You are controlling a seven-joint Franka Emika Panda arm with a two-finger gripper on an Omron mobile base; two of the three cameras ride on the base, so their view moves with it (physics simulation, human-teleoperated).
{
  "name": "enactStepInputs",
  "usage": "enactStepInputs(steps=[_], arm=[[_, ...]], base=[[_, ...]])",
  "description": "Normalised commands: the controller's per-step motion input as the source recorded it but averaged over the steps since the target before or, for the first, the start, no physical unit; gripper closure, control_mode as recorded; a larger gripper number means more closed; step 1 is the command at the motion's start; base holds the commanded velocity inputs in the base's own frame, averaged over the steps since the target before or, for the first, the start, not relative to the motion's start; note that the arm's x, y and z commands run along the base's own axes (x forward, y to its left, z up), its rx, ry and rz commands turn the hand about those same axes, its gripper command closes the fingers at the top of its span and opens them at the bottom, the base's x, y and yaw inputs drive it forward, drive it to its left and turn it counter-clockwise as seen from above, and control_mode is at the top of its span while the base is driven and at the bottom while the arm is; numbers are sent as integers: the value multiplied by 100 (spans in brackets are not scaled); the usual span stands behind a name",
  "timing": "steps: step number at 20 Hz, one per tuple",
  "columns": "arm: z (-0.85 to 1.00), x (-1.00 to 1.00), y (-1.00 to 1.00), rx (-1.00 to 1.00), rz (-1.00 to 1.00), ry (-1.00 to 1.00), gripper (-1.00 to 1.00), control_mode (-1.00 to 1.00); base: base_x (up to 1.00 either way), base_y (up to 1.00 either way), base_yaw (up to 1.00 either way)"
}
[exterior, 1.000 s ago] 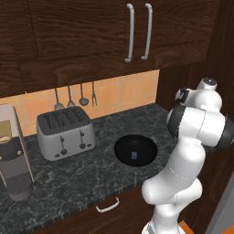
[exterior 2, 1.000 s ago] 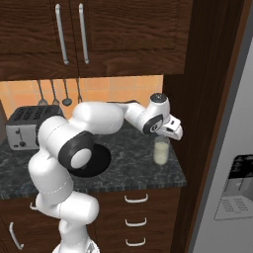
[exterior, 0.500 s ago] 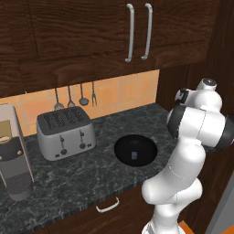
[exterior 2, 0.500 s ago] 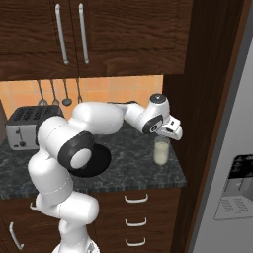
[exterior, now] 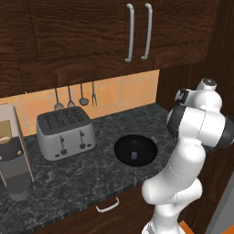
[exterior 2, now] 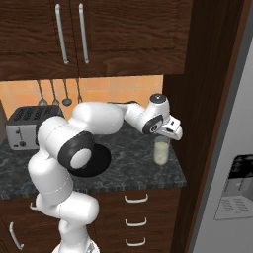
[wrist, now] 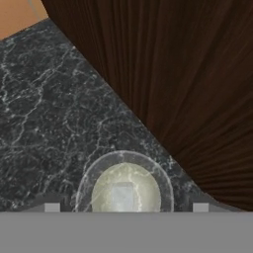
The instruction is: Grab a lemon wedge from the fridge and one ice cube from the ice bowl, and put them in the glass of lemonade.
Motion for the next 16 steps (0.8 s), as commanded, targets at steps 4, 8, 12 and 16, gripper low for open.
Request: enactStepInputs(steps=[4,8,12,16], arm=[[0,0,0,0,0,0,-100,-100],[5,0,-1,1,0,-2,-100,-100],[23,-8,-1,8,0,-13,-100,-100],[18,-33,0,3,0,-18,-100,-100]], base=[[0,0,0],[0,0,0],[0,0,0],[0,0,0]])
